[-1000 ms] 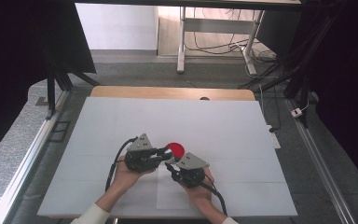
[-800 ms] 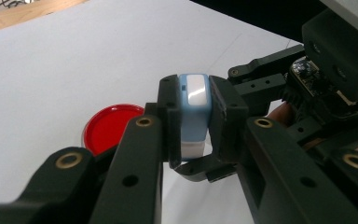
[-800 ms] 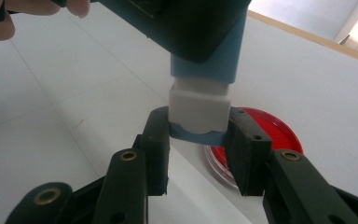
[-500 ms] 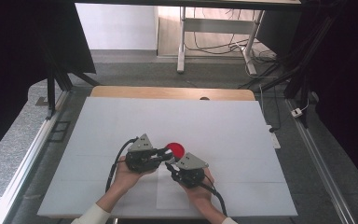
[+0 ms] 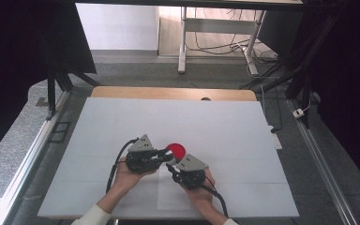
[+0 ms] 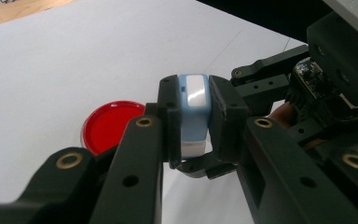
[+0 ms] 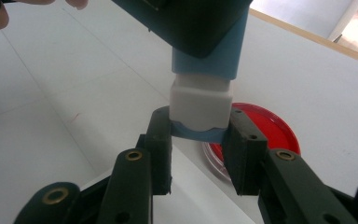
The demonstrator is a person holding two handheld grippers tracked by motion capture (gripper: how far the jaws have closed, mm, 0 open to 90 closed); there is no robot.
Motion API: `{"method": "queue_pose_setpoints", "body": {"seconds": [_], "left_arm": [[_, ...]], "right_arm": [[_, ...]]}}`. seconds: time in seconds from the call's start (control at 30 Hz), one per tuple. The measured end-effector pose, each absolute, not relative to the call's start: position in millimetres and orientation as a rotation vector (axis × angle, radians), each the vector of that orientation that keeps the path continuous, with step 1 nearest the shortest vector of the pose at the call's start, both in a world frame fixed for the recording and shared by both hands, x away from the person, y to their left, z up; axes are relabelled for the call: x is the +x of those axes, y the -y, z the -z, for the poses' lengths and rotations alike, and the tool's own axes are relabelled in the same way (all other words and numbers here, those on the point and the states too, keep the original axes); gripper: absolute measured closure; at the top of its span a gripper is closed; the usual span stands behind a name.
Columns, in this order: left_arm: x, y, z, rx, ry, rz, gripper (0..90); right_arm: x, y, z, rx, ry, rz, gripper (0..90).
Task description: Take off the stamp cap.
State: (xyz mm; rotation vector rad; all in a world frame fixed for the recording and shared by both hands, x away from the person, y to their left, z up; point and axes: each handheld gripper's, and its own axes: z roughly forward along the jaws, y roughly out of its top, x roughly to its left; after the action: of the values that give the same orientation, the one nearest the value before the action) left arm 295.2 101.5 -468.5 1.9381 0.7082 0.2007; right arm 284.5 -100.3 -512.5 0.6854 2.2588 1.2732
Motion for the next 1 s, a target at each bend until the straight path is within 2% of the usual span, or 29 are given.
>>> {"method": "queue_pose_setpoints", "body": {"seconds": [1.0], "left_arm": [[295.4, -101.8, 469.4, 1.945, -0.708, -0.186, 75.6]], "right_arm": [[284.4, 102.2, 513.5, 0.689, -2.281, -1.28, 64.4]]}}
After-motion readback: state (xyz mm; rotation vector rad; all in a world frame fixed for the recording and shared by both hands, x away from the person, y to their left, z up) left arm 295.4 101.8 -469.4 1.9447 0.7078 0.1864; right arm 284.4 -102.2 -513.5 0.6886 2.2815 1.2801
